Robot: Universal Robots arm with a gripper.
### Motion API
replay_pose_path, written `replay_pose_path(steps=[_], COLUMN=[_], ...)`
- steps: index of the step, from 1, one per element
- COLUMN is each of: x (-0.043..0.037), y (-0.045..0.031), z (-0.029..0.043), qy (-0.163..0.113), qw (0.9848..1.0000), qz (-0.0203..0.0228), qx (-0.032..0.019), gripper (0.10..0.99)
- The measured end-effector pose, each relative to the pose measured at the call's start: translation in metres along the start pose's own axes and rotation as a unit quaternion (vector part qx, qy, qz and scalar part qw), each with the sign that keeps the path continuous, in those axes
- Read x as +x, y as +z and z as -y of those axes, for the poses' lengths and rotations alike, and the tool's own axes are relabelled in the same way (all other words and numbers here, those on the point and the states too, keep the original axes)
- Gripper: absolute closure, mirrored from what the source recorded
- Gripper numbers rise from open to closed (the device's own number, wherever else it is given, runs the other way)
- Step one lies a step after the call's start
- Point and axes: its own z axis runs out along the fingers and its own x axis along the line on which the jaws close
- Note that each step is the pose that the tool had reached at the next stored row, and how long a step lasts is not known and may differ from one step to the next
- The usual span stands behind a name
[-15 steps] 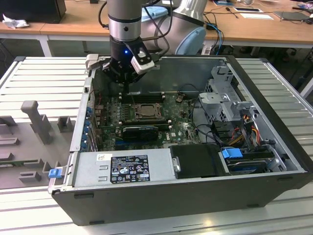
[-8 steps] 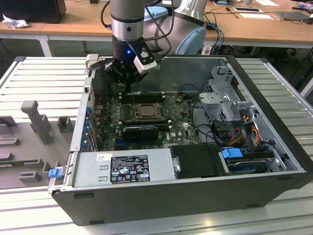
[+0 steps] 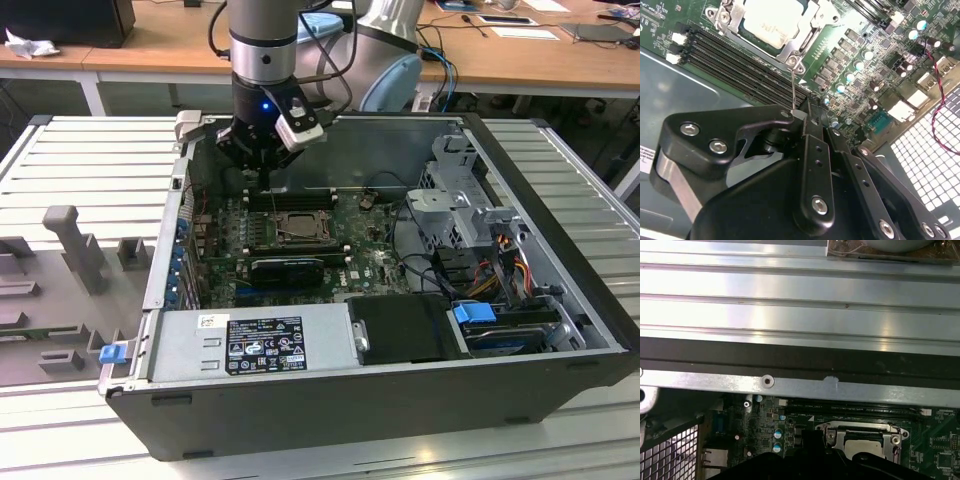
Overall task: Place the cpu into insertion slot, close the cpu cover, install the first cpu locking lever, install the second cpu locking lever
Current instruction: 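Install the first cpu locking lever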
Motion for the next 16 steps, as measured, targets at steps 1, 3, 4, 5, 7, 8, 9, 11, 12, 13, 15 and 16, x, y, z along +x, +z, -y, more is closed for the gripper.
replay_pose_path(steps=[1, 3, 4, 5, 7, 8, 9, 11, 12, 13, 15, 16], x=[-0.0003, -0.0008, -0.0012, -0.0015, -0.0025, -0.0031, -0.0034, -0.0041, -0.0044, -0.0046, -0.0051, -0.0056], y=[0.0000, -0.0001, 0.0000, 0.0000, -0.0001, -0.0001, -0.0001, -0.0001, -0.0001, -0.0001, -0.0001, -0.0002], z=[0.0000, 0.0000, 0.0001, 0.0001, 0.0001, 0.0002, 0.0002, 0.0002, 0.0002, 0.0002, 0.0003, 0.0003], qy=[0.000, 0.000, 0.000, 0.000, 0.000, 0.000, 0.000, 0.000, 0.000, 0.000, 0.000, 0.000], qw=[1.0000, 1.0000, 1.0000, 1.0000, 1.0000, 1.0000, 1.0000, 1.0000, 1.0000, 1.0000, 1.0000, 1.0000], qz=[0.0000, 0.0000, 0.0000, 0.0000, 0.0000, 0.0000, 0.0000, 0.0000, 0.0000, 0.0000, 0.0000, 0.0000], qx=[0.0000, 0.0000, 0.0000, 0.0000, 0.0000, 0.0000, 0.0000, 0.0000, 0.0000, 0.0000, 0.0000, 0.0000], gripper=[0.980, 0.980, 0.980, 0.980, 0.980, 0.980, 0.980, 0.980, 0.980, 0.980, 0.980, 0.980])
